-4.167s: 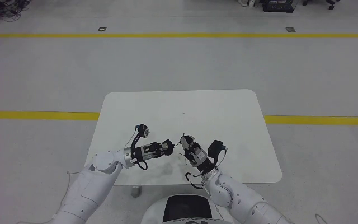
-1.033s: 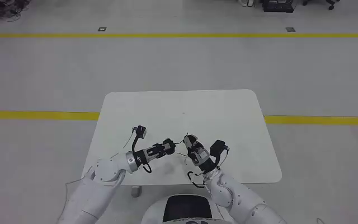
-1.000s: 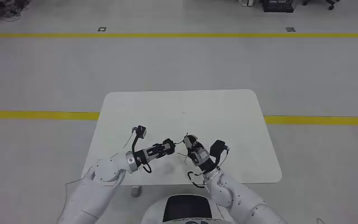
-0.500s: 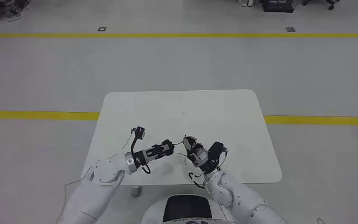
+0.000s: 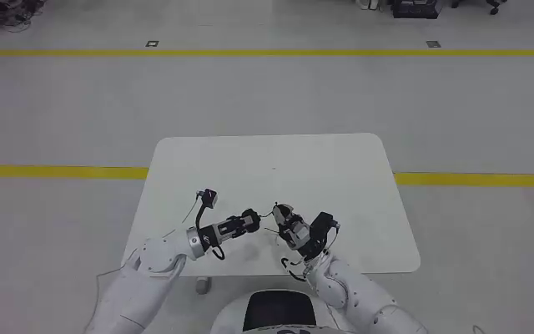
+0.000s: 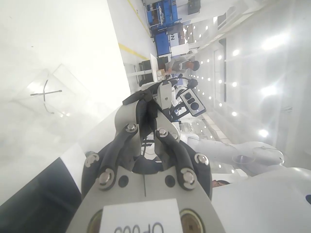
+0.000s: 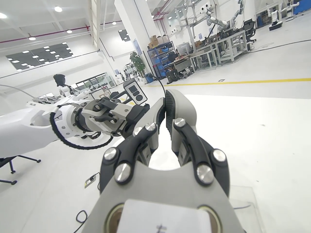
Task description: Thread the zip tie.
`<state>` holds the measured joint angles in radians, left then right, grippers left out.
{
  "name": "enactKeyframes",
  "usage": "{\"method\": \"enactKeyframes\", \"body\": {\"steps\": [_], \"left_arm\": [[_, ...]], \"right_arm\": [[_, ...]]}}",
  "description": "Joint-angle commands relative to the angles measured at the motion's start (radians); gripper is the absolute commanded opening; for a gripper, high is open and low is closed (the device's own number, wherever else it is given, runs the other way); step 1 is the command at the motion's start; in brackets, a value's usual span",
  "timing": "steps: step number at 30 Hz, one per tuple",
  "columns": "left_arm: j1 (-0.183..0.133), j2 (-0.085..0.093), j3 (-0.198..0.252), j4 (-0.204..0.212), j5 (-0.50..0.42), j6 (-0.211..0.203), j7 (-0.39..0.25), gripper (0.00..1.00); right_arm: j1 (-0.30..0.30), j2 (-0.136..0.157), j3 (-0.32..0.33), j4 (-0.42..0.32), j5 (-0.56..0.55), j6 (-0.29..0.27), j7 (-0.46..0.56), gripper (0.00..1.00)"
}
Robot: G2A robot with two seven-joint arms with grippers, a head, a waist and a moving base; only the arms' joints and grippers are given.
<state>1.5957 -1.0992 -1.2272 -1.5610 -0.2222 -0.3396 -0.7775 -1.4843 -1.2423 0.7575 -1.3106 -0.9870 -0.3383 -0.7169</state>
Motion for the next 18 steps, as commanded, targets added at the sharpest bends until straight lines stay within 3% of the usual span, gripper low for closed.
{"method": "enactKeyframes", "body": {"steps": [1, 18], "left_arm": [[-0.003, -0.001, 0.005, -0.002, 0.004, 0.005, 0.016, 0.0], [0.011, 0.012, 0.008, -0.028, 0.03, 0.0, 0.004, 0.0]], "right_arm": [[-0.001, 0.0, 0.007, -0.003, 0.001, 0.01, 0.017, 0.0], [0.002, 0.016, 0.008, 0.001, -0.075, -0.002, -0.011, 0.0]]}}
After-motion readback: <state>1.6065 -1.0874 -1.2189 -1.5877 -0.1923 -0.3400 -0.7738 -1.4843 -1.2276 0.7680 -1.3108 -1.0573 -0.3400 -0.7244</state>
